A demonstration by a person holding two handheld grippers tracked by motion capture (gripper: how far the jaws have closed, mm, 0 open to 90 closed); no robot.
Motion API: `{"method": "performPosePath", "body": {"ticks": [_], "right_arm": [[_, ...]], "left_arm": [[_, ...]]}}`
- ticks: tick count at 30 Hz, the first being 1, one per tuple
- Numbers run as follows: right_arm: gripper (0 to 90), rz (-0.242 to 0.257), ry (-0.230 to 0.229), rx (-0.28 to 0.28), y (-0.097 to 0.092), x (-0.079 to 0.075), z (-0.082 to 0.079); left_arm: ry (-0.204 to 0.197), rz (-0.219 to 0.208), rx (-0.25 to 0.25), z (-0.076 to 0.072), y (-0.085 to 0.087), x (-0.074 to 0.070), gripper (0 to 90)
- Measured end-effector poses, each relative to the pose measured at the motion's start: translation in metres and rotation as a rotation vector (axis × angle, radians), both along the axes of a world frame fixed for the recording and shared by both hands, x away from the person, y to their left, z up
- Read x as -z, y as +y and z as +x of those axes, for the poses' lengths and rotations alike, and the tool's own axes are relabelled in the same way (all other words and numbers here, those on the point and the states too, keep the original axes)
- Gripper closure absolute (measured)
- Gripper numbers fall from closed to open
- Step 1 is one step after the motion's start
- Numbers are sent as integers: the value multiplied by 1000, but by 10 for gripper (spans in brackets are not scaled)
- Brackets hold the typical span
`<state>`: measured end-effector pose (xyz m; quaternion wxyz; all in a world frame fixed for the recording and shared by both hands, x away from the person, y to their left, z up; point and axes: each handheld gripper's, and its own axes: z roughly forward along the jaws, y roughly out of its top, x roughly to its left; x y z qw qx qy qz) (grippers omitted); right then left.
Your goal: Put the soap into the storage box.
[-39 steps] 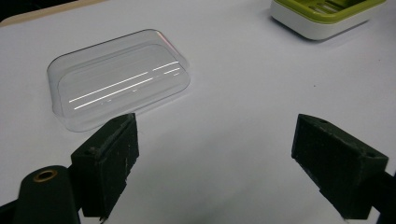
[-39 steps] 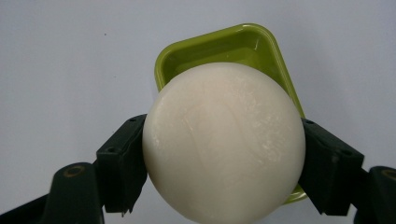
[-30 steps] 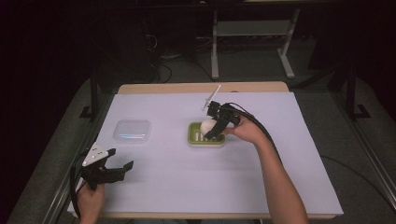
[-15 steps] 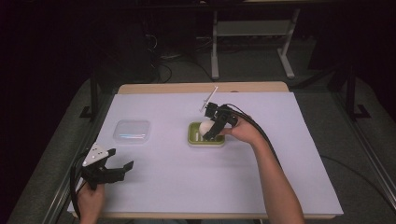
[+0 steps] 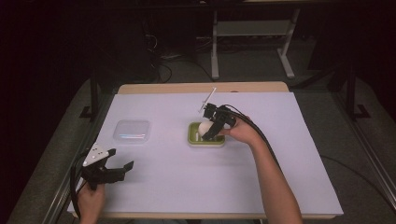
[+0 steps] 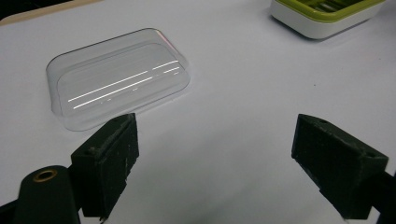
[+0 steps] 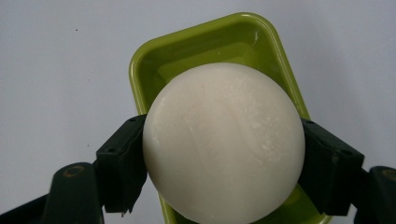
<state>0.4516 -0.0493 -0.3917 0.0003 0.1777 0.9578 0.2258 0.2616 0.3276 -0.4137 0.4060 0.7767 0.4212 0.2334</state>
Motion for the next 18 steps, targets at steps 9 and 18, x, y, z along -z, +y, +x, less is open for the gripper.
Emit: {"method": "performPosePath", "body": {"ticks": [9, 18], "right_arm": [[243, -9, -2, -2, 2, 4, 1], [241, -13, -5, -5, 4, 5, 1]], "left_arm": [[1, 0, 0, 0, -1, 0, 145], [1, 0, 0, 0, -1, 0, 145]]}}
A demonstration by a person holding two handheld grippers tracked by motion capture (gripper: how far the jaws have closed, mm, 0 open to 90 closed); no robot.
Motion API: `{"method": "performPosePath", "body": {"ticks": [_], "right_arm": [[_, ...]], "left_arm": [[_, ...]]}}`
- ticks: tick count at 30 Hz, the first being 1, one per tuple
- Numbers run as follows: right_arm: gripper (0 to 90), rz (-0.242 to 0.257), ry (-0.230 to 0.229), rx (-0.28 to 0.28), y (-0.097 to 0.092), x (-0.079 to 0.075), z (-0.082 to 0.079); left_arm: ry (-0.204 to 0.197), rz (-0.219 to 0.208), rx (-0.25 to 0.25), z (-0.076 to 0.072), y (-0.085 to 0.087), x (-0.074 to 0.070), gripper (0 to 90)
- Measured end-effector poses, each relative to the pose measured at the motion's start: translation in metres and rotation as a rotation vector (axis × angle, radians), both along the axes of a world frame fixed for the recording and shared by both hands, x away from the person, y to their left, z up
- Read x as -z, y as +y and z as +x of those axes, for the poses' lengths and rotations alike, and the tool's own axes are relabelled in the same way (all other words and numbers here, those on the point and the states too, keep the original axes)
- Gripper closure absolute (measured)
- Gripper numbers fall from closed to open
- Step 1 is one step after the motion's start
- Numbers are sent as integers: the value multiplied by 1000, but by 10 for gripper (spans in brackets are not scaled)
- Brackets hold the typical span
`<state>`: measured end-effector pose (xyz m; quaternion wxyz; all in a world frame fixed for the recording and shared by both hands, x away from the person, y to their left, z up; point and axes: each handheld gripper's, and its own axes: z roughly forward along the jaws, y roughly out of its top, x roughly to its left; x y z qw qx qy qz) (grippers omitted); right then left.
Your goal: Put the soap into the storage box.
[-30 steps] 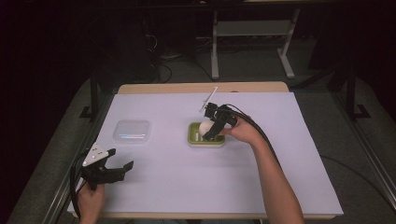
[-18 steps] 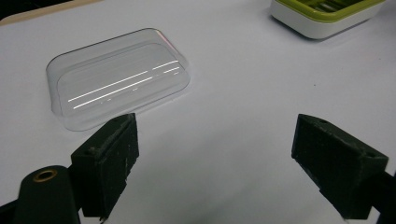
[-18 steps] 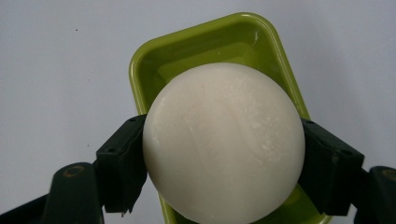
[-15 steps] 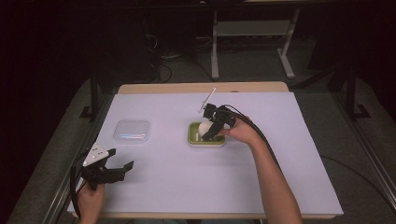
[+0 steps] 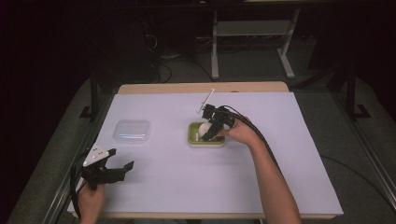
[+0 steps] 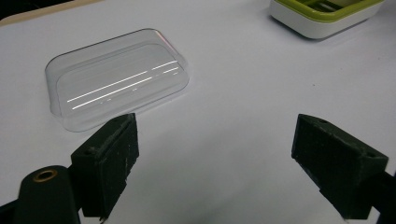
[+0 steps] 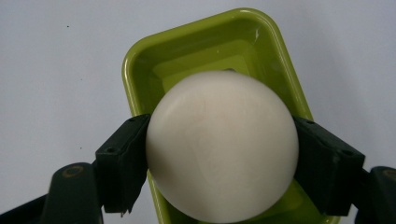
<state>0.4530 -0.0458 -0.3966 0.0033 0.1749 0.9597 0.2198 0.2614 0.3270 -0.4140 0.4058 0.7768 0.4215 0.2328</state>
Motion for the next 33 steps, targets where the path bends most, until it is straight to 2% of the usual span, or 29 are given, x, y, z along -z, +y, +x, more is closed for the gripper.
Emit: {"method": "performPosePath", "body": {"ticks": [12, 17, 33], "right_arm": [[240, 0, 5, 4, 2, 2, 1], [292, 16, -5, 15, 0, -2, 0], [254, 42, 18, 33, -15, -14, -4]], "left_arm": [[-1, -1, 0, 0, 0, 0, 145], [0, 0, 0, 0, 0, 0, 145], [-2, 5, 4, 0, 0, 0, 145]]}}
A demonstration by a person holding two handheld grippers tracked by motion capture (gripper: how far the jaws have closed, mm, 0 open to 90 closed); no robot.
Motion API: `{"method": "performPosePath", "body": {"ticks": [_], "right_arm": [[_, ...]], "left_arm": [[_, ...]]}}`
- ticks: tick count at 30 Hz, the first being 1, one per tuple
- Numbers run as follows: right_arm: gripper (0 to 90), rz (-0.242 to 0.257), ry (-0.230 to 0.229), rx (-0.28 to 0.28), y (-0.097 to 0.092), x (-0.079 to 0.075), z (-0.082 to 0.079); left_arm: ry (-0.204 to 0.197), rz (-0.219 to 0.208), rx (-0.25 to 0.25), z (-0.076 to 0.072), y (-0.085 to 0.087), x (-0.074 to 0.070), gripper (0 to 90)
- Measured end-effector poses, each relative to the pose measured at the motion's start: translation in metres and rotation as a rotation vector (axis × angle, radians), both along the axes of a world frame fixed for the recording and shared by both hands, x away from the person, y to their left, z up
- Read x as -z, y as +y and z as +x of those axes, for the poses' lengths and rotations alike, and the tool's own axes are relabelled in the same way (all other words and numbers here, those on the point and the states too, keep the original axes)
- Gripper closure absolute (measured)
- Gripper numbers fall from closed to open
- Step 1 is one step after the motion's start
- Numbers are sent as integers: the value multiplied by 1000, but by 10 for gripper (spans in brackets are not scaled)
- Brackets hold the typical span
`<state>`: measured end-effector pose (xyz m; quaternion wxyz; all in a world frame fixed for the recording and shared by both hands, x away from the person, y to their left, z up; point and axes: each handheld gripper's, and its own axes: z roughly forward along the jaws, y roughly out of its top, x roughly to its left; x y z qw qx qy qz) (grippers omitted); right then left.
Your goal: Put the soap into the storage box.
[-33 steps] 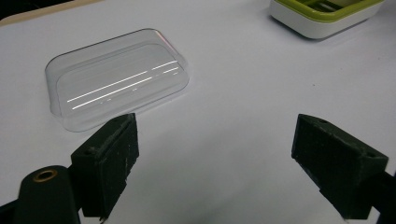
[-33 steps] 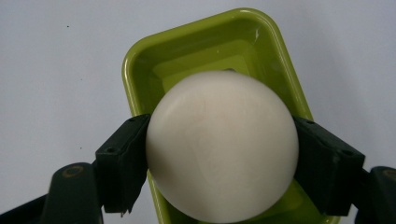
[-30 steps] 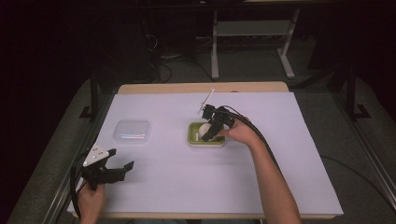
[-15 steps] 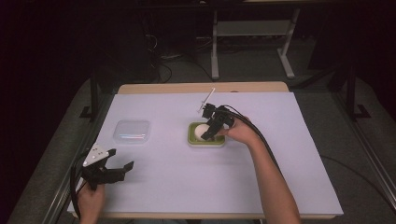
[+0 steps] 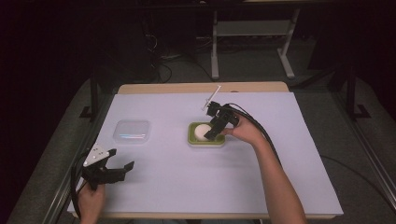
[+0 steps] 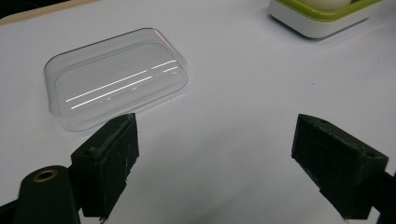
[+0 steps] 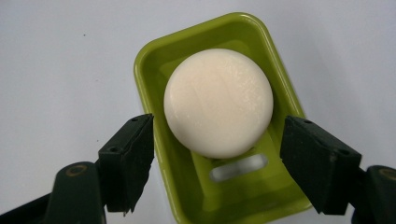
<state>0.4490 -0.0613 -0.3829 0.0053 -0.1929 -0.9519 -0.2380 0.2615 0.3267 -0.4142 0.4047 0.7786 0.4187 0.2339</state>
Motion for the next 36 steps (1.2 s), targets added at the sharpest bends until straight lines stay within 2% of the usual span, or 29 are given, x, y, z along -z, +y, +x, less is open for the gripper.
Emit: {"method": "performPosePath", "body": {"ticks": [7, 11, 14, 15, 28, 30, 31, 36], "right_arm": [[251, 25, 13, 6, -8, -5, -3], [249, 38, 13, 5, -13, -9, -5], [250, 63, -5, 6, -19, -11, -7], [250, 66, 6, 10, -21, -11, -8], [246, 90, 32, 45, -44, -6, -16], [246, 92, 25, 47, -47, -6, -18], [246, 97, 37, 52, -48, -6, -18], [246, 104, 33, 57, -54, -5, -22]], "left_arm": [[4, 3, -1, 0, 0, 0, 145], [1, 0, 2, 0, -1, 0, 145], [1, 1, 1, 0, -1, 0, 145], [1, 0, 1, 0, -1, 0, 145], [5, -1, -1, 0, -2, 1, 145], [4, -1, -2, 0, -2, 1, 145], [3, -1, -1, 0, -3, 1, 145], [5, 6, 3, 0, -3, 1, 145]]}}
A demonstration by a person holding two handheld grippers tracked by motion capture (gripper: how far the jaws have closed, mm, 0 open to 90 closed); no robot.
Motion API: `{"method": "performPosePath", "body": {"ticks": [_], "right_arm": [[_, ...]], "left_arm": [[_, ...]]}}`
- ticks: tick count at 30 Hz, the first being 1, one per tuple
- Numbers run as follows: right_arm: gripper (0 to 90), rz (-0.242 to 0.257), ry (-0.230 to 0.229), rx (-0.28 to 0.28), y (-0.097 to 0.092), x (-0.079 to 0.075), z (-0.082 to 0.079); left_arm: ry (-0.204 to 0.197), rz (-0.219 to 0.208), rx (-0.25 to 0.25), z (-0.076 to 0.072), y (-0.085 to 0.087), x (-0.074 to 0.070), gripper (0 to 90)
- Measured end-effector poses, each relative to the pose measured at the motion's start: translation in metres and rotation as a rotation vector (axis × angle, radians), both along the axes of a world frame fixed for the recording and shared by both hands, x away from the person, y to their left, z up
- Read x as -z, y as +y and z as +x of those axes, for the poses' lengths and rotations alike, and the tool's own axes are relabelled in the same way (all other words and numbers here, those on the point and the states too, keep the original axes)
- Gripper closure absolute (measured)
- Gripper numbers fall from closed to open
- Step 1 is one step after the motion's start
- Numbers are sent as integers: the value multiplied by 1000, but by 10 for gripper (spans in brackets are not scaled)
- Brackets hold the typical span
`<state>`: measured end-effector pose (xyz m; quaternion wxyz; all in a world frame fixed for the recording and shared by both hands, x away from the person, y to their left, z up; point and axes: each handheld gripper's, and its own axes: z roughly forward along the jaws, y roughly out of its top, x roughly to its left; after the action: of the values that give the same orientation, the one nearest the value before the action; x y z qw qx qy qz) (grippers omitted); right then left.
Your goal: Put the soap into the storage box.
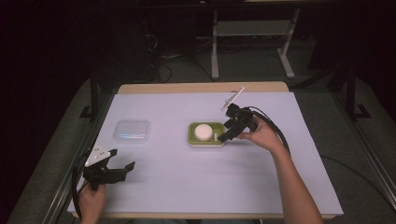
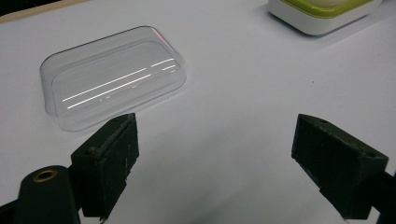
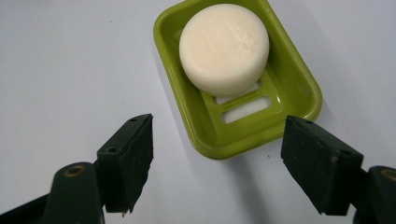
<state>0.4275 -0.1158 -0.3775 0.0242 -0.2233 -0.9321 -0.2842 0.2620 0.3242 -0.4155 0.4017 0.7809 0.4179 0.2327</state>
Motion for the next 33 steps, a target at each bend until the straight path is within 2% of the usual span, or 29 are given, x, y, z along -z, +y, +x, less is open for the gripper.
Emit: {"method": "performPosePath", "body": {"ticks": [12, 27, 33], "right_arm": [[242, 15, -6, 6, -10, -1, -8], [241, 42, -3, 19, -24, 7, -18], [238, 40, 13, 24, -29, 9, -22]], "left_arm": [[0, -2, -3, 0, 0, 0, 145], [0, 0, -2, 0, 0, 0, 145], [0, 0, -2, 0, 0, 0, 145]]}}
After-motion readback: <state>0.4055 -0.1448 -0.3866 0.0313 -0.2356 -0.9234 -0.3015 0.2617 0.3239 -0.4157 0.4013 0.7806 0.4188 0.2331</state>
